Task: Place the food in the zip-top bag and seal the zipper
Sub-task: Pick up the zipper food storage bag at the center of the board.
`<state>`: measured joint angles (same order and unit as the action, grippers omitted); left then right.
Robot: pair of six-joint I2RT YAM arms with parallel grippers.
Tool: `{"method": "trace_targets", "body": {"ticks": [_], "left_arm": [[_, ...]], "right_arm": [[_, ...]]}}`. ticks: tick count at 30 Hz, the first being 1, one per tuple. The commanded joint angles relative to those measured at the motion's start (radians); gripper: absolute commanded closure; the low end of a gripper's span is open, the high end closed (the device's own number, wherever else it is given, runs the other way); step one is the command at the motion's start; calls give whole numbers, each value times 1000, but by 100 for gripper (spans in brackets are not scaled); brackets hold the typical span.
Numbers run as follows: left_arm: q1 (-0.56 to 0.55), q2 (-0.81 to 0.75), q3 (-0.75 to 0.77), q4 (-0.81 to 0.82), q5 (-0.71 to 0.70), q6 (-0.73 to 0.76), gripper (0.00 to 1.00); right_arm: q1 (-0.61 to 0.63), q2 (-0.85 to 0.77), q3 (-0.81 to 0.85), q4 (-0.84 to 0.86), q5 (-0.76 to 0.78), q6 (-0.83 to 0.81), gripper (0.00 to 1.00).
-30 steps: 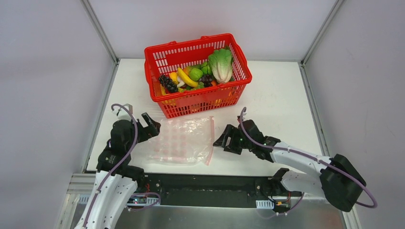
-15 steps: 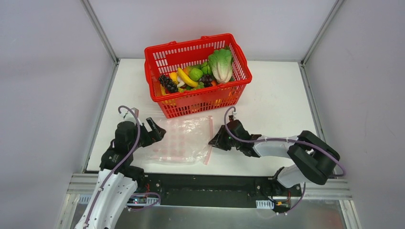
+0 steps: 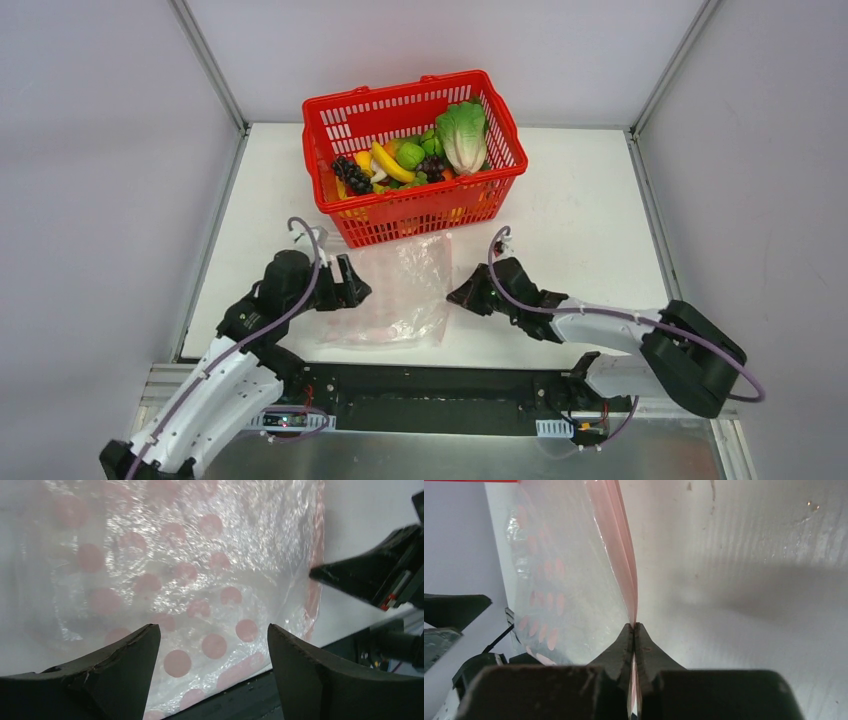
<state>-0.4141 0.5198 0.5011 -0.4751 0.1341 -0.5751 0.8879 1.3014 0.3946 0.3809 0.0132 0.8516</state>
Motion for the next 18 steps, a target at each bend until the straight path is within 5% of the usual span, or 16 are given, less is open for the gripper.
{"method": "trace_targets", "body": {"ticks": [1,11,18], "left_arm": [[-197,95,82,77,-118,40,21],[-722,529,376,119,-424,185,20],[-864,766,530,154,-447,248,22]], "right_arm": [[4,-144,42,-160,85,-81,100],[5,-345,61,-312,8,-86,98],[4,-410,61,-323,-6,-50,96]]}}
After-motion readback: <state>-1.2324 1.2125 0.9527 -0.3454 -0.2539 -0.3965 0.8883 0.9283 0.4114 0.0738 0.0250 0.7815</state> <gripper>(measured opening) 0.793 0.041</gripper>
